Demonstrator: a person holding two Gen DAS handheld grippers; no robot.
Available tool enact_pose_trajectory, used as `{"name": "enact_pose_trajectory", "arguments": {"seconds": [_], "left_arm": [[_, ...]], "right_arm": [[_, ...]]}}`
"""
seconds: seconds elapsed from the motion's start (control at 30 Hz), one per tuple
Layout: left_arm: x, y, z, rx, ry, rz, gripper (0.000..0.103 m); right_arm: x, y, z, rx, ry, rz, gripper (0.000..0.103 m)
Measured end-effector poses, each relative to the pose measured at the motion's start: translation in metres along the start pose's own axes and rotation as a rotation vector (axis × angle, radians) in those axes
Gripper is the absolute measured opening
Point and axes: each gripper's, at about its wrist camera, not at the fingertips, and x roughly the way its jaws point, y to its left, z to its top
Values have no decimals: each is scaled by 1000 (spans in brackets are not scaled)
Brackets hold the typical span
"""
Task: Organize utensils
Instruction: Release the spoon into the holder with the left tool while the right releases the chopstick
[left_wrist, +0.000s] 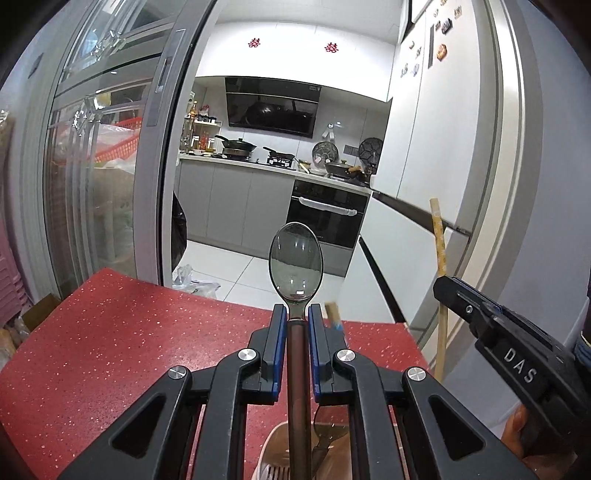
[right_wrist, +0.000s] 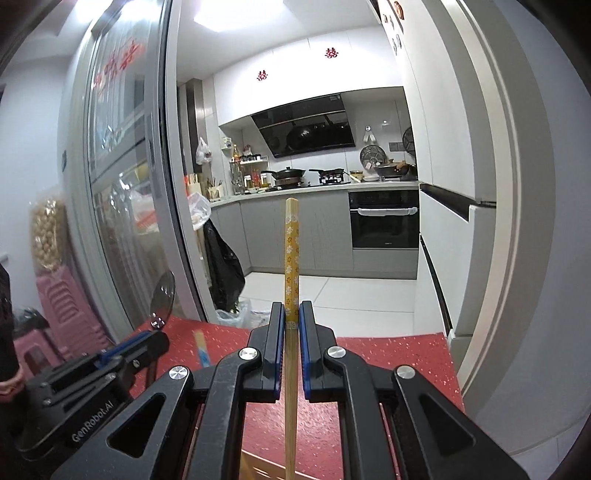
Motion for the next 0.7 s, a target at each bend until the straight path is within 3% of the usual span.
{"name": "enact_pose_trajectory", "arguments": {"seconds": [0.37,0.7], "left_arm": [[-4,-6,-28,100,61,39,37],[0,-2,-40,124,160,73,37]], "right_arm": [[-11,-4,-45,-44,92,3,8],[-15,-7,-52,-26,160,25,9]]}}
